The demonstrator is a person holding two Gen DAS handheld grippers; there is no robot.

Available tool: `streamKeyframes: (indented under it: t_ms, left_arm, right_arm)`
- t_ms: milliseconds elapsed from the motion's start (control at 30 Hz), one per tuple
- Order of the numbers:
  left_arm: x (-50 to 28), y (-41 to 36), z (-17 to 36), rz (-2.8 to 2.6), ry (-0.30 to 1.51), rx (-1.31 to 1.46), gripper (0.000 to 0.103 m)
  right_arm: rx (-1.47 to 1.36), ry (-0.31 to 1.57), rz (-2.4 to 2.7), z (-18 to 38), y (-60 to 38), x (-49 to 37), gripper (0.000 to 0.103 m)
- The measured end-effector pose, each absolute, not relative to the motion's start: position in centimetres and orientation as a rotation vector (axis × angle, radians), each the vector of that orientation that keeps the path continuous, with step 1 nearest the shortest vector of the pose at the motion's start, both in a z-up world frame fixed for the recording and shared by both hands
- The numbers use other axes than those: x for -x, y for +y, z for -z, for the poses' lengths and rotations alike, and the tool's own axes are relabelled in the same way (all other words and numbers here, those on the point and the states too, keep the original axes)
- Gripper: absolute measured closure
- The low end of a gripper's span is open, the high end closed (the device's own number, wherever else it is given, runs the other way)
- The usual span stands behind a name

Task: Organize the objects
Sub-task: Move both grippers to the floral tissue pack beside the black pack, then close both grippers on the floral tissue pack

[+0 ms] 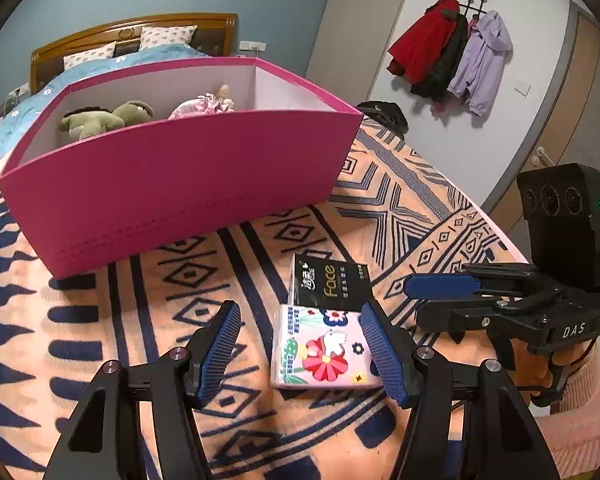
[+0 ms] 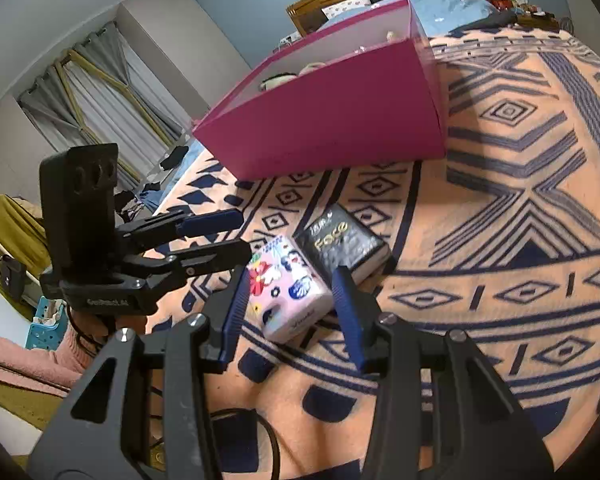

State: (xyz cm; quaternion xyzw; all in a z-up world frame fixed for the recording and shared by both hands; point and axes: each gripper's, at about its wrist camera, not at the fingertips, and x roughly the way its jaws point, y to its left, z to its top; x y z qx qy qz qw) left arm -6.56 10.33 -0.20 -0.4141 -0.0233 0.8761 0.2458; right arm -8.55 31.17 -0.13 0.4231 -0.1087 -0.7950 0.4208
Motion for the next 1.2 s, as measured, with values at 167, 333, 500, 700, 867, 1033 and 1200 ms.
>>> streamKeyframes:
  t_ms: [167,333,500,700,867,1033,1200]
  left_arm:
    - [6.3,10.5,0.8,-2.375,-0.063,1.147,0.039]
    - [6.2,10.6,1.2,-2.356,-0.062,1.161,0.039]
    - [6.1,10.4,1.6,-2.33,-0.084,1.174,0.041]
    - [5.7,10.5,2.5,-2.271,-0.093,1.202,0.051]
    - [5.3,10.6,2.7,-2.248,-0.106,1.203,0.051]
    - [5.2,10.0,2.4,-2.229,-0.178,1.199,0.051]
    - [5.0,10.0,2.0,-2.234,-0.179,1.18,0.051]
  right_arm:
    - [-1.093,-0.272,1.971,0.9,30.7,8.6,0.058]
    - [-1.107,-0.266,1.957,1.2,30.3,8.5,0.058]
    - [-1.132,-0.26,1.948,1.7,30.0,8.3,0.058]
    - [-1.155,-0.26,1.944,2.4,29.8,7.9,0.06]
    - [-1.163,-0.265,1.939,2.7,29.8,8.2,0.067]
    - [-1.13,-0.251,1.939,1.9,29.8,7.7,0.07]
    - [-1.11,-0.254,1.941,1.5,30.6,7.7,0.07]
